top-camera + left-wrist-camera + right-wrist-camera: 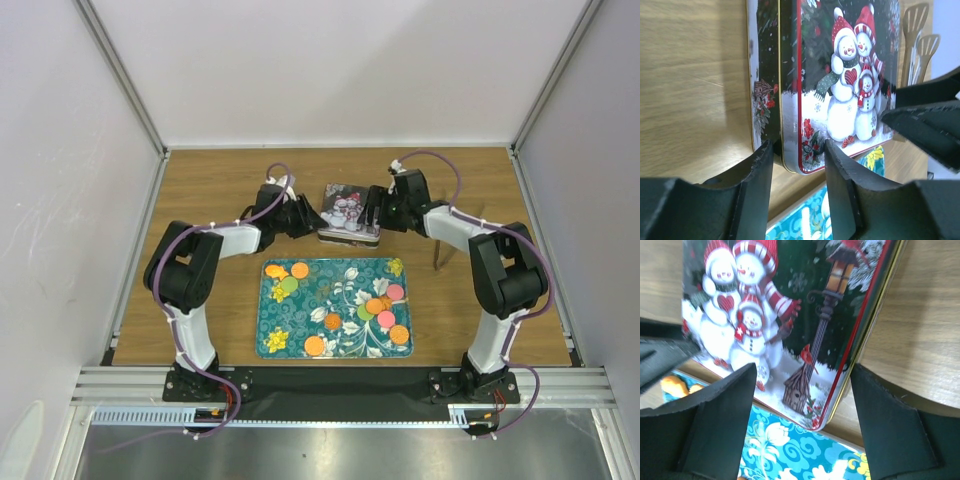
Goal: Pack the cookies
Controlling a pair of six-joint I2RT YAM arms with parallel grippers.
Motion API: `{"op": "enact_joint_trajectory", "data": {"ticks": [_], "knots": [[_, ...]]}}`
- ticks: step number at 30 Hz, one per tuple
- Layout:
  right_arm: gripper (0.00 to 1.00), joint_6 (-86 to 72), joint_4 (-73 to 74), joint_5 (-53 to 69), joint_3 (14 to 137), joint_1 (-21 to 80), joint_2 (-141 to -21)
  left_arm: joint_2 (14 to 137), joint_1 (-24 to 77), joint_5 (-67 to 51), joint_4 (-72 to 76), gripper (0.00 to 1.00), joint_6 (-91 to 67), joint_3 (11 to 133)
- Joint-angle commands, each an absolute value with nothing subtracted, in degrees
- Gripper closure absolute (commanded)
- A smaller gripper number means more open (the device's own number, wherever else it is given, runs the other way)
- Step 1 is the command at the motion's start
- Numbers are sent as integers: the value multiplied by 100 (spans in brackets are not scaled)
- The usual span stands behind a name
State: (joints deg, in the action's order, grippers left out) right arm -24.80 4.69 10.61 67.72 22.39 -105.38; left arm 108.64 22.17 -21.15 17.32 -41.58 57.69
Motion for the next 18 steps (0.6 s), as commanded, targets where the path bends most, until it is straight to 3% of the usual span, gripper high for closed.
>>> {"op": "enact_joint_trajectory", "data": {"ticks": [1,6,13,18], "knots": [[20,-2751,211,2162,6908,2093,-10090,11180,2610,-2355,510,75,-3885,5870],[16,-2944,176,2513,6961,1680,-9949,11101,2602,-2259,62,69,-3779,6380],[9,-3059,386,2400,7005,1433,-9774,10776,2531,-1969,-667,51,-3429,7004],[6,-3032,650,2277,7058,1362,-9616,10530,2470,-1828,-1203,44,-3200,7338]]}}
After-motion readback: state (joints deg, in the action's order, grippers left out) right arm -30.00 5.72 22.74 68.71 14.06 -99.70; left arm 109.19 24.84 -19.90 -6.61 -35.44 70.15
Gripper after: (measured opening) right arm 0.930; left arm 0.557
